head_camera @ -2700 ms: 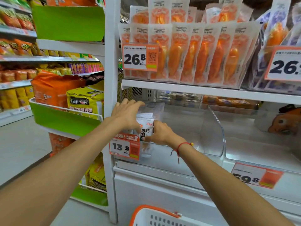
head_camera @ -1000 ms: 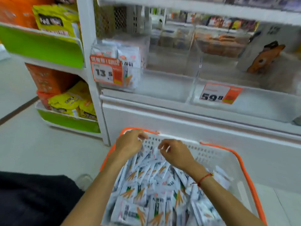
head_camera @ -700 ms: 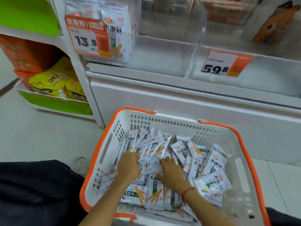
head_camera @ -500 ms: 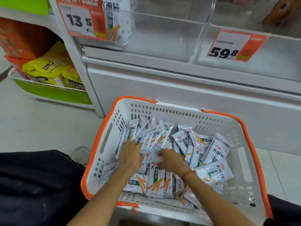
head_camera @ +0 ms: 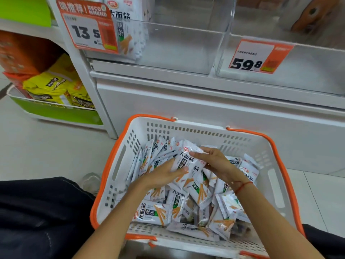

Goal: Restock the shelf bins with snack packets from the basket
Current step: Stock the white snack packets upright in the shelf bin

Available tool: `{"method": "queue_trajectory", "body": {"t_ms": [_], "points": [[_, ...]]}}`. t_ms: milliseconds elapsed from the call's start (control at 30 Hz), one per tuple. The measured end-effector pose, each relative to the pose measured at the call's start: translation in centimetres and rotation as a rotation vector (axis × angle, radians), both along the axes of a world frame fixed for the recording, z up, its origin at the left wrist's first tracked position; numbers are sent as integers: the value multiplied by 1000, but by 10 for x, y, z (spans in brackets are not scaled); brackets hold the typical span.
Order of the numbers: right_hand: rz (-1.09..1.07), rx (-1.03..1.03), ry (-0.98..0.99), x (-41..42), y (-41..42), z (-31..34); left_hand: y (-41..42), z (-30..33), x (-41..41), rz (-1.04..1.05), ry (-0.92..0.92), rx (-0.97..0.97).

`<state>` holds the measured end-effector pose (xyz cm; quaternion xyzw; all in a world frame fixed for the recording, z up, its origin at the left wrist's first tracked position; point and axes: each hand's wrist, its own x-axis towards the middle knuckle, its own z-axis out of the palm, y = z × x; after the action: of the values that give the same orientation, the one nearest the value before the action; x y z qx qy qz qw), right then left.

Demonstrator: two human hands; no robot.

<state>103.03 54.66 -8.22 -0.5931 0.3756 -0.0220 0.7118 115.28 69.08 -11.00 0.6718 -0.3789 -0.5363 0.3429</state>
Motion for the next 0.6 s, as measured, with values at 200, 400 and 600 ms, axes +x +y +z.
{"method": "queue_trajectory", "body": {"t_ms": [200, 400, 600], "points": [[-17, -1, -125, 33, 5, 48, 8, 46, 28, 312, 78, -179], [102, -334, -234, 67, 17, 112, 0, 102, 62, 601, 139, -379], [38, -620, -475, 109, 30, 172, -11, 161, 86, 614, -102, -619]]}}
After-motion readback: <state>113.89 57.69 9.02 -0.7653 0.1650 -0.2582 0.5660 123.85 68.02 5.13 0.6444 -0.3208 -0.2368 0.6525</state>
